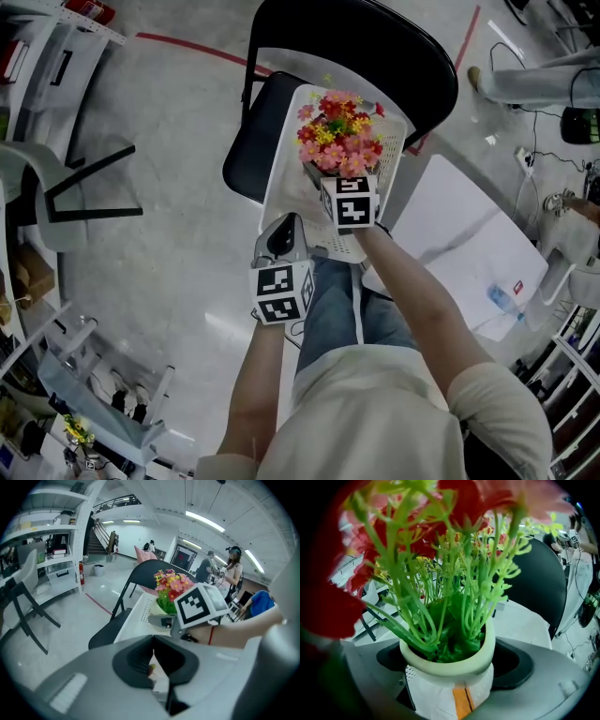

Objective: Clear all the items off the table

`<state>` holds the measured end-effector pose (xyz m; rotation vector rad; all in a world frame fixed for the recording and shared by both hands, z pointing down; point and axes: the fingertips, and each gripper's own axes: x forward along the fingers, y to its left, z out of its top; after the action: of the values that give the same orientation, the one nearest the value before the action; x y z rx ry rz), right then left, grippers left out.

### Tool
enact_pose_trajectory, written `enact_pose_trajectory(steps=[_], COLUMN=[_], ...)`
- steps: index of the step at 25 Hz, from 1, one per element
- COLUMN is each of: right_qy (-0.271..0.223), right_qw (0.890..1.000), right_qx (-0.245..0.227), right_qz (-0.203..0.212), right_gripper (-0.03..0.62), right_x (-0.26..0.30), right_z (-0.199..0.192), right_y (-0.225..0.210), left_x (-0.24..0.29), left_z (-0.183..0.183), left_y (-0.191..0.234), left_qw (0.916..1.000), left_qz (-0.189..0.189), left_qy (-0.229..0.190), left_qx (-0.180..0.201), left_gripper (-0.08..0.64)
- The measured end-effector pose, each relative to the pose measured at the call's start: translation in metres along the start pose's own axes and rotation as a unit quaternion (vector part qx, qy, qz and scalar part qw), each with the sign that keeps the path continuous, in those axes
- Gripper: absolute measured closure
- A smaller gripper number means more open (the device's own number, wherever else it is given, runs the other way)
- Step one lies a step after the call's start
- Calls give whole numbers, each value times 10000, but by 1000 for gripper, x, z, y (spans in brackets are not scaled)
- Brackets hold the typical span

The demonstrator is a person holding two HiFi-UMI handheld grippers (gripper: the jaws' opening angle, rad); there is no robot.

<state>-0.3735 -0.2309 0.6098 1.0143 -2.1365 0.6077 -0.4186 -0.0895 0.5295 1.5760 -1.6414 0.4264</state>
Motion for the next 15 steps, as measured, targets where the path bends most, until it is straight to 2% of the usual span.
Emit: enact_pose_trajectory(steps=[15], right_qy=[226], right_qw=[9996], right_qx=[-45], right_qz=[-131], right_gripper=[66], right_x=[70], right_z=[-16], right_y=[-5], left_x=[32], left_z=[-4], left_y=[5], left_qw=[9997], left_qz=[-154], left_qy=[116], left_qx=[-132], left_gripper=[551])
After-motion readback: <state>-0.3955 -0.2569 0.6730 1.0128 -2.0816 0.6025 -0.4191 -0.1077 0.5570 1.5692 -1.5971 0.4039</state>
